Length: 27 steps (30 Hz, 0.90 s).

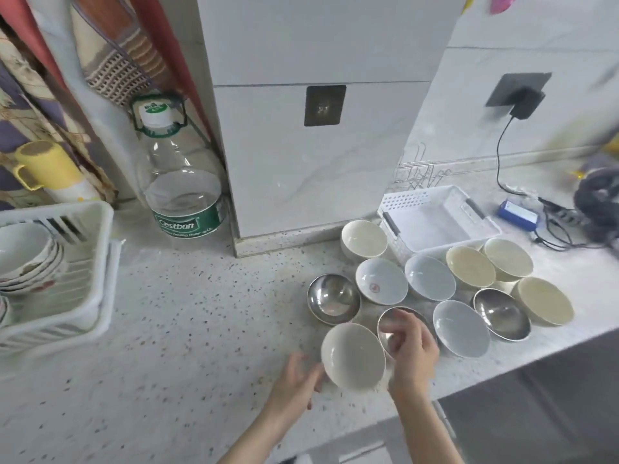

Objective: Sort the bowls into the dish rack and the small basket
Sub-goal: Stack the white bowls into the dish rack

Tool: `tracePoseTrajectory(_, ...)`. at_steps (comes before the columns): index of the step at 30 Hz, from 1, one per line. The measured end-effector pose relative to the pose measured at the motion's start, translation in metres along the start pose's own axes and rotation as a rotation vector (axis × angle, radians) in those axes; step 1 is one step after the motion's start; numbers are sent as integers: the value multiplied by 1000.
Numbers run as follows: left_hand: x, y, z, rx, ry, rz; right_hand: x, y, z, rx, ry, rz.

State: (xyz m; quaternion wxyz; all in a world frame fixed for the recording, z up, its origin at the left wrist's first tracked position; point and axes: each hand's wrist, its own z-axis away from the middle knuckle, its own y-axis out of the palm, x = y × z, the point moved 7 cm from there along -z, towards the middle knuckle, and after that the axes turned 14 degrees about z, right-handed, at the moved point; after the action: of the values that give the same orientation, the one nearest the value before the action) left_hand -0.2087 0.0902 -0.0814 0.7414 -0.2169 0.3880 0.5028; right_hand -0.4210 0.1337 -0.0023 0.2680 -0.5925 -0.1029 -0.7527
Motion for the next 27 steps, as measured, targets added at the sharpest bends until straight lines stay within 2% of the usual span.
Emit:
tracePoseTrajectory(3,8,34,-8,40,-56,30,-19,-45,-25,-171,199,-124)
tracePoseTrajectory(11,16,45,-10,-75,-109,160,-71,-90,-39,-157,548,-12)
tracePoseTrajectory(22,12,25,5,-87,-81,303,-69,-94,-66,-194,559,15)
tracePoseTrajectory(27,6,5,14,-98,-41,317,-67,-106,-62,-334,580,83)
